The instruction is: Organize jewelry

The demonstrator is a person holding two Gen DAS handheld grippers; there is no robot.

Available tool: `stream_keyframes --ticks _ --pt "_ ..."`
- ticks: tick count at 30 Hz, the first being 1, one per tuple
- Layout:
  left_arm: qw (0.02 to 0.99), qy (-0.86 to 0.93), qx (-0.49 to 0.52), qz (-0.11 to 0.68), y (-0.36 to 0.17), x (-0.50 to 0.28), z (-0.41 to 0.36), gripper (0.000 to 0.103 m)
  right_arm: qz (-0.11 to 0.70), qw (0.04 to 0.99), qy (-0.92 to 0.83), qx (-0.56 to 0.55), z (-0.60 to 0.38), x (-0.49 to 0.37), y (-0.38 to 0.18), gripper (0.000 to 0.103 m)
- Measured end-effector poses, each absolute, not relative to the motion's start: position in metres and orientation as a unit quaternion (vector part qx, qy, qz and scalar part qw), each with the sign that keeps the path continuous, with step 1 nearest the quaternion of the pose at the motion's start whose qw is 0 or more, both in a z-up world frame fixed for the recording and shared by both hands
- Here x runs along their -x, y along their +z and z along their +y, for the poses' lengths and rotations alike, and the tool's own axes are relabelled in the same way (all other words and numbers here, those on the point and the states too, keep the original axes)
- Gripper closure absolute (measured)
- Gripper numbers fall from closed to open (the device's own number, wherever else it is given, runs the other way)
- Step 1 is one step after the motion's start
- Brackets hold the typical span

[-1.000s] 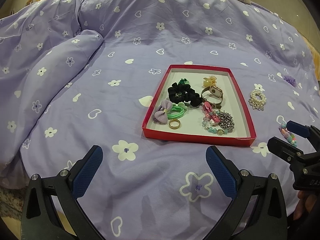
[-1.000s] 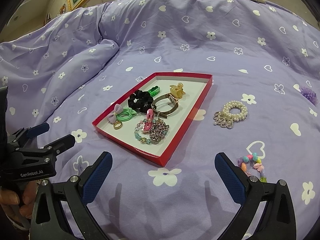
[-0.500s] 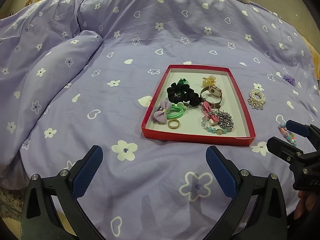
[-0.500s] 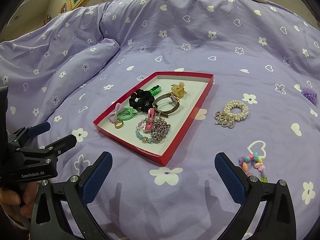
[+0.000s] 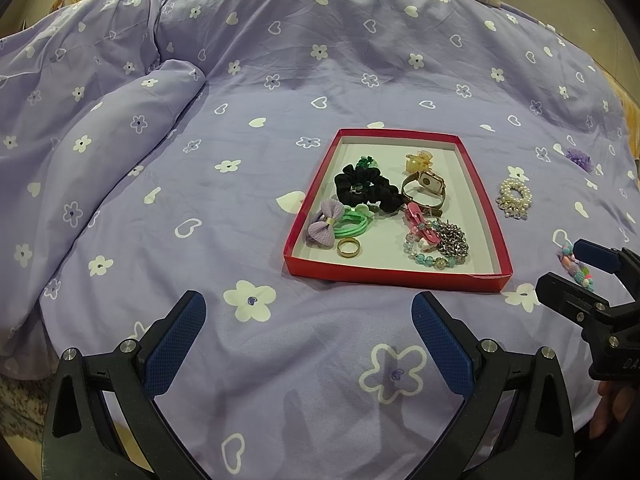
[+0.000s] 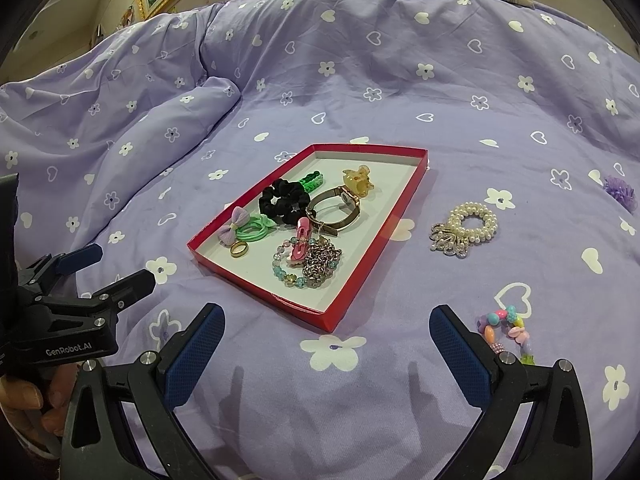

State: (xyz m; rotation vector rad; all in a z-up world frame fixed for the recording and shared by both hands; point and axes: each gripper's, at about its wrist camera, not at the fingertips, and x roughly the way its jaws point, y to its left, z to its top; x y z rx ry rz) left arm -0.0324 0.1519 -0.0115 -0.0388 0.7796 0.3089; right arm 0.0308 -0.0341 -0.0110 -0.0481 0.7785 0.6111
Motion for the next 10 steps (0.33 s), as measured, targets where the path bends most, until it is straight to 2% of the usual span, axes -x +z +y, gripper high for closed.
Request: stream_keyframes --ticks 10 --pt "0.913 0.146 0.021 0.382 -0.0146 0.0271 0.1560 0.000 0.382 0.875 0.296 0.023 -0.0319 -0.0342 -0.0125 0.000"
